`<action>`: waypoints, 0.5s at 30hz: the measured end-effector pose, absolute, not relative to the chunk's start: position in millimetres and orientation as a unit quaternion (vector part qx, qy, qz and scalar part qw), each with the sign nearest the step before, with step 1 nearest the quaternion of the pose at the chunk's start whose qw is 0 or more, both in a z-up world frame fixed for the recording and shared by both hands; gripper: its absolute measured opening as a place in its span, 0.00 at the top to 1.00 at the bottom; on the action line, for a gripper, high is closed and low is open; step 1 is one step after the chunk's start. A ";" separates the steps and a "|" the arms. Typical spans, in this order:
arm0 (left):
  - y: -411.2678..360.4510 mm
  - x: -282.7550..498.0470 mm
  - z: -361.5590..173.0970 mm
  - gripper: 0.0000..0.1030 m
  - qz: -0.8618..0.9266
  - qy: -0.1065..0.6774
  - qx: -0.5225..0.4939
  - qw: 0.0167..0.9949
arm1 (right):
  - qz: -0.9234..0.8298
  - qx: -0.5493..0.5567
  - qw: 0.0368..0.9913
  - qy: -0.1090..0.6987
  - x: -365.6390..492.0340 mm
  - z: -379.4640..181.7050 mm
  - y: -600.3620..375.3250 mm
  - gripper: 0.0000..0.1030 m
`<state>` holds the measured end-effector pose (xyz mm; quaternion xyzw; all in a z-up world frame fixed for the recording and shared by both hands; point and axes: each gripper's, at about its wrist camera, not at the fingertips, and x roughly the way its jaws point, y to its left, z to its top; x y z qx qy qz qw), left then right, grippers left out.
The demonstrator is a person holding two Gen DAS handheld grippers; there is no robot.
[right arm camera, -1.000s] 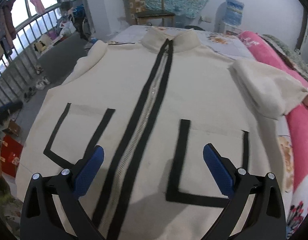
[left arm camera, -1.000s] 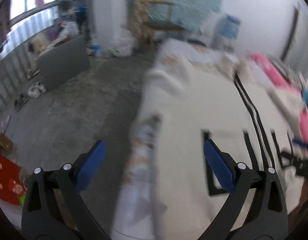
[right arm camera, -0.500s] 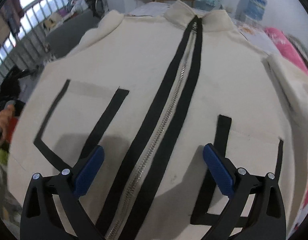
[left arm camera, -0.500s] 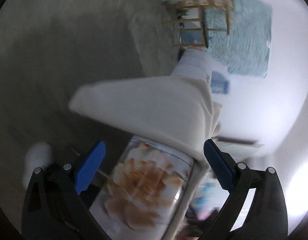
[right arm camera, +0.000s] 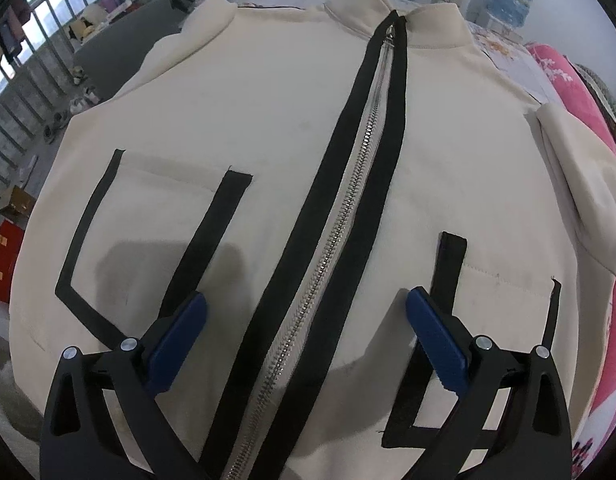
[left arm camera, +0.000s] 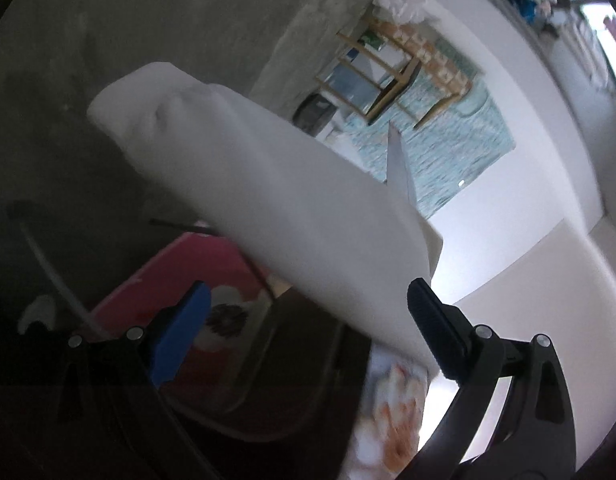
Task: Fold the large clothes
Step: 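Grasp the sleeve with the left tool and fold it across the jacket front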
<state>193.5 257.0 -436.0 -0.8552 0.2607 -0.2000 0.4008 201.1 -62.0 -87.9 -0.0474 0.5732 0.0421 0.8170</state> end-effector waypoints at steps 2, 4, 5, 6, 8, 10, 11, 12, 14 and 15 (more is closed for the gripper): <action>249.0 203.6 -450.6 0.08 -0.199 0.249 -0.866 0.386 | 0.039 -0.048 0.813 0.578 203.0 -87.9 -60.8 0.06; 240.1 212.3 -461.9 0.08 -0.191 0.250 -0.873 0.373 | 0.035 -0.046 0.812 0.581 203.0 -87.8 -60.8 0.06; 236.2 218.4 -466.7 0.08 -0.191 0.247 -0.877 0.365 | 0.033 -0.045 0.812 0.581 203.2 -87.8 -60.4 0.06; 234.9 223.4 -469.8 0.08 -0.189 0.247 -0.878 0.364 | 0.031 -0.043 0.813 0.580 202.8 -87.7 -60.0 0.06; 236.3 232.1 -471.2 0.08 -0.173 0.244 -0.876 0.377 | 0.029 -0.042 0.813 0.580 202.6 -87.8 -60.0 0.06; 246.0 239.8 -471.0 0.08 -0.150 0.249 -0.869 0.400 | 0.027 -0.043 0.813 0.580 202.3 -87.7 -59.2 0.06; 256.3 241.4 -467.3 0.12 -0.143 0.254 -0.863 0.413 | 0.026 -0.044 0.813 0.580 202.0 -87.4 -58.5 0.06; 263.2 246.0 -465.1 0.24 -0.132 0.268 -0.852 0.431 | 0.025 -0.048 0.814 0.578 201.8 -87.1 -57.2 0.06; 283.5 245.4 -461.7 0.43 -0.117 0.293 -0.834 0.453 | 0.024 -0.057 0.816 0.574 200.0 -86.3 -55.0 0.06; 292.6 246.9 -459.1 0.56 -0.109 0.306 -0.823 0.466 | 0.025 -0.064 0.818 0.571 198.9 -85.7 -53.4 0.06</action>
